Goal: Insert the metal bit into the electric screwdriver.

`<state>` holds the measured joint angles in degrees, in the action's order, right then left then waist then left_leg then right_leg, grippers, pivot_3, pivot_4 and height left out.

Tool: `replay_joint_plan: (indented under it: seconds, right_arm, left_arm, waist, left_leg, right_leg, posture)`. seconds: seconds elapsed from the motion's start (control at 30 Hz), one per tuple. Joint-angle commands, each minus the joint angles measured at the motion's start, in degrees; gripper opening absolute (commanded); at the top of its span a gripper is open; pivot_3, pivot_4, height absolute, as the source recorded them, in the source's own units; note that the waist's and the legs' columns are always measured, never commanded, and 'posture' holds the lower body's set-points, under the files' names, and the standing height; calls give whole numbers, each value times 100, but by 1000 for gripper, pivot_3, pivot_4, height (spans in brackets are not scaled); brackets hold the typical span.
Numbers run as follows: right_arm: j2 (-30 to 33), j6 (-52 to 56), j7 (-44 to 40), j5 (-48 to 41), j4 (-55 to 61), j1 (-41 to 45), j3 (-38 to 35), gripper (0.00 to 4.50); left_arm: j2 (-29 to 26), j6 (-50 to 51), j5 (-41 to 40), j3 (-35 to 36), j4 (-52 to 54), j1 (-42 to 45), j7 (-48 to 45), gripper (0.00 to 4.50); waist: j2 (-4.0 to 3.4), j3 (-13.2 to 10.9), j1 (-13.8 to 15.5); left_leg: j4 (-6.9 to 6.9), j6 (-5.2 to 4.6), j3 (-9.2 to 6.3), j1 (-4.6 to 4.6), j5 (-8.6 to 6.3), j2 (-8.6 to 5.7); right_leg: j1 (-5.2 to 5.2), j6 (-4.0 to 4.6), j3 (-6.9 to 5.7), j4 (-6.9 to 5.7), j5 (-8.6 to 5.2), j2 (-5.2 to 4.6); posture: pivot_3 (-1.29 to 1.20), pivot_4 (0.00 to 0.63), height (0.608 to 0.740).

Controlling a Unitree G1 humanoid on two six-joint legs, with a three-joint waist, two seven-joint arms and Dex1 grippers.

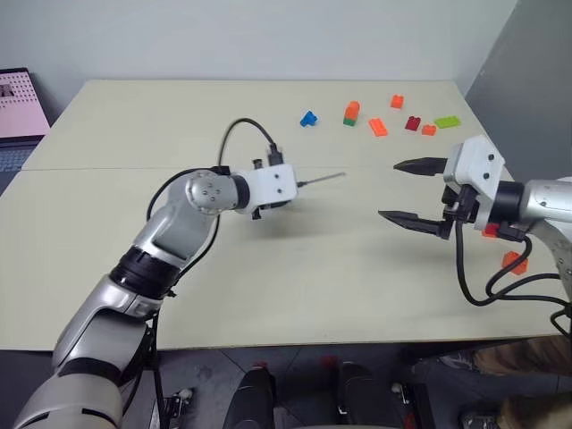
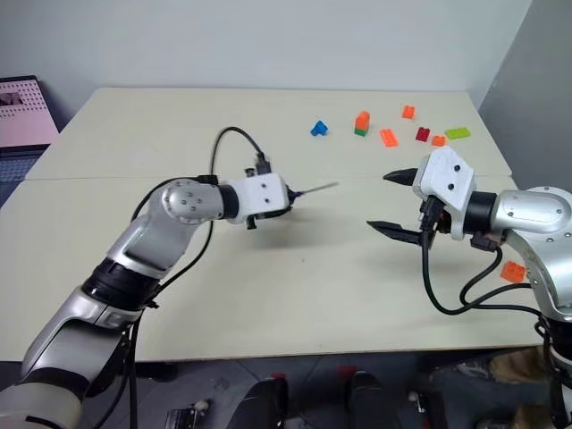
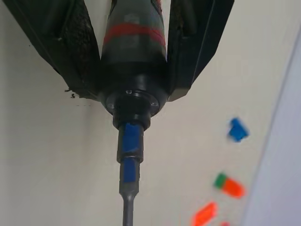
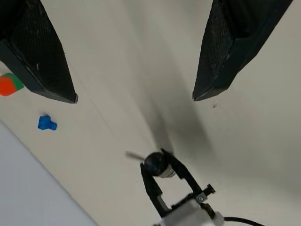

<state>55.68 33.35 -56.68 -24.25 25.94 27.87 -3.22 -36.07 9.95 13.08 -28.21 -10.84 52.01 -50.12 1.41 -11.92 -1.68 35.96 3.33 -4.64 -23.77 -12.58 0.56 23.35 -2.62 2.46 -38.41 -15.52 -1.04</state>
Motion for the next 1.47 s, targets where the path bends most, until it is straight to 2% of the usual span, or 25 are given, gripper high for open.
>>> replay_joint_plan:
  seconds: [0.03,0.17,0.3,0.37,0.5,0.6,0.7,0.73,0.83,0.93,1.07,1.17,1.3,1.47]
  right_arm:
    - [265,289,-99,-88,504,-276,-13,4111]
    - [203,325,77,53,478,-318,128,4111]
    - [149,364,148,81,478,-320,183,4111]
    - [145,347,180,120,444,-329,197,4111]
    - [126,368,218,114,403,-325,199,4111]
    - [120,316,216,151,313,-302,228,4111]
    - [120,256,206,198,223,-265,231,4111]
    - [120,239,199,211,197,-254,228,4111]
    - [120,171,191,253,104,-267,204,4111]
    - [143,79,145,286,29,-394,135,4111]
    - [181,-67,43,251,-77,-545,12,4111]
    - [243,-226,-104,235,-214,-640,-78,4111]
    - [303,-317,-268,169,-364,-688,-195,4111]
    - [286,-416,-417,186,-601,-566,-185,4111]
  left_arm:
    - [531,-788,483,-587,-1355,494,-394,1637]
    - [1094,-1151,626,-615,-2351,735,-369,1637]
    - [1409,-1407,804,-592,-2958,873,-340,1637]
    - [1548,-1420,813,-523,-3138,928,-297,2359]
    - [1695,-1368,703,-259,-3242,983,-400,3054]
    - [1644,-1208,464,20,-3014,978,-643,3741]
    - [1420,-882,165,376,-2545,942,-891,4421]
    - [1338,-731,65,516,-2377,917,-926,4470]
    - [1010,214,-487,1145,-1638,746,-1173,4470]
    - [487,1465,-1241,1940,-426,297,-1464,4470]
    - [-161,2220,-1736,2651,1047,-631,-1410,4470]
    - [-854,2841,-2213,3279,2024,-1616,-1682,4470]
    - [-1397,3304,-2724,3830,2706,-2525,-1785,4470]
    - [-1586,3561,-3194,4224,2992,-3053,-1652,4470]
  waist:
    - [0,1,6]
    - [0,0,-32]
    - [-1,1,-46]
    - [-1,1,-18]
    - [-1,1,13]
    - [-1,1,12]
    - [0,1,0]
    - [0,1,-3]
    - [-1,1,-37]
    - [-1,1,-88]
    - [-2,1,-124]
    - [-1,0,-107]
    - [-1,0,-119]
    - [0,1,-30]
  left_leg:
    - [2,0,1,0,0,-1]
    - [13,-2,6,0,1,-2]
    - [11,-3,6,0,1,0]
    - [10,-2,4,0,1,-2]
    - [13,-2,3,-2,1,-7]
    - [16,-2,1,-1,1,-7]
    - [16,-2,1,1,1,-6]
    - [16,-2,1,1,1,-6]
    - [18,-2,1,1,2,-3]
    - [18,-2,1,8,2,1]
    - [15,-1,1,18,2,4]
    - [21,-1,-1,19,2,2]
    - [20,-1,5,31,2,7]
    - [23,-5,5,46,6,7]
  right_leg:
    - [-1,0,1,1,0,0]
    - [-6,-14,8,9,6,0]
    - [-4,-15,9,8,7,1]
    - [-4,-15,8,4,7,1]
    - [-4,-15,7,2,7,-4]
    - [-5,-15,6,-6,7,-4]
    - [-4,-15,5,-13,7,-3]
    - [-3,-15,5,-14,7,-3]
    - [0,-14,6,-21,7,-1]
    - [1,-11,6,-36,5,0]
    - [1,-5,7,-48,1,0]
    - [-3,-5,5,-50,2,-2]
    - [-9,-4,11,-49,1,-2]
    - [-23,-4,8,-52,2,-1]
  posture:
    - [0,150,740]
    - [0,150,740]
    - [0,150,740]
    - [0,150,740]
    - [0,150,740]
    - [0,150,740]
    - [0,150,740]
    - [0,150,740]
    - [0,150,740]
    - [0,150,740]
    - [0,150,740]
    - [0,150,740]
    - [0,150,740]
    - [0,150,740]
